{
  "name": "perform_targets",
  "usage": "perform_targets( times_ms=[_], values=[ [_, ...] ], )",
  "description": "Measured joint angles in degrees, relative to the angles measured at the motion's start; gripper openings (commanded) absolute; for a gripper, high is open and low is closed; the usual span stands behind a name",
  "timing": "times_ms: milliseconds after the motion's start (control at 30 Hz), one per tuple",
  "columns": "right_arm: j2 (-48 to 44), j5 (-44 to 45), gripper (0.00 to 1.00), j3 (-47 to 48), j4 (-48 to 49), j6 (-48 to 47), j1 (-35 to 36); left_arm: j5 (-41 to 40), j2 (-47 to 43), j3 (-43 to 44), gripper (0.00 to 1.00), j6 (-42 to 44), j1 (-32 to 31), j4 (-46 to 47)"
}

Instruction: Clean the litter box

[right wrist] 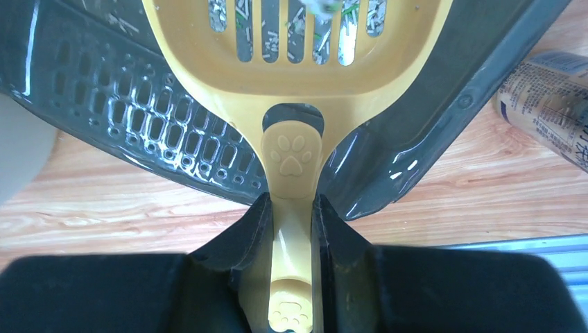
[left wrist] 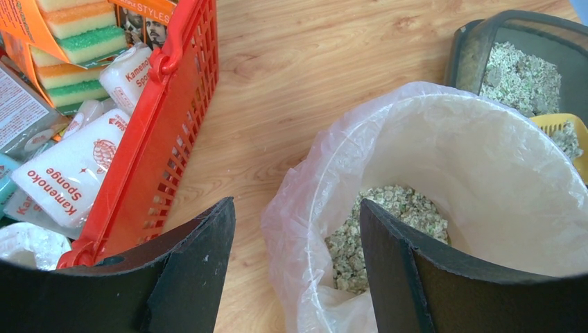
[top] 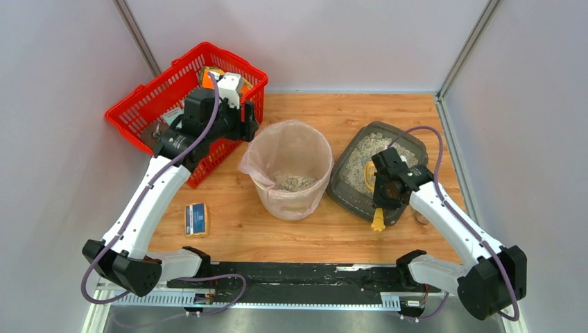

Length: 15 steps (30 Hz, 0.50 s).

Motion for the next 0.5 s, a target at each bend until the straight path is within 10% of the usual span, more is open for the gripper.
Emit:
perform_targets(
  times_ms=[500],
  values=[
    [3.54,-0.42,0.0,3.08,-3.85,-2.34,-1.09,0.2,0.17,0.0,0.74,0.74,0.0,-0.04]
  ],
)
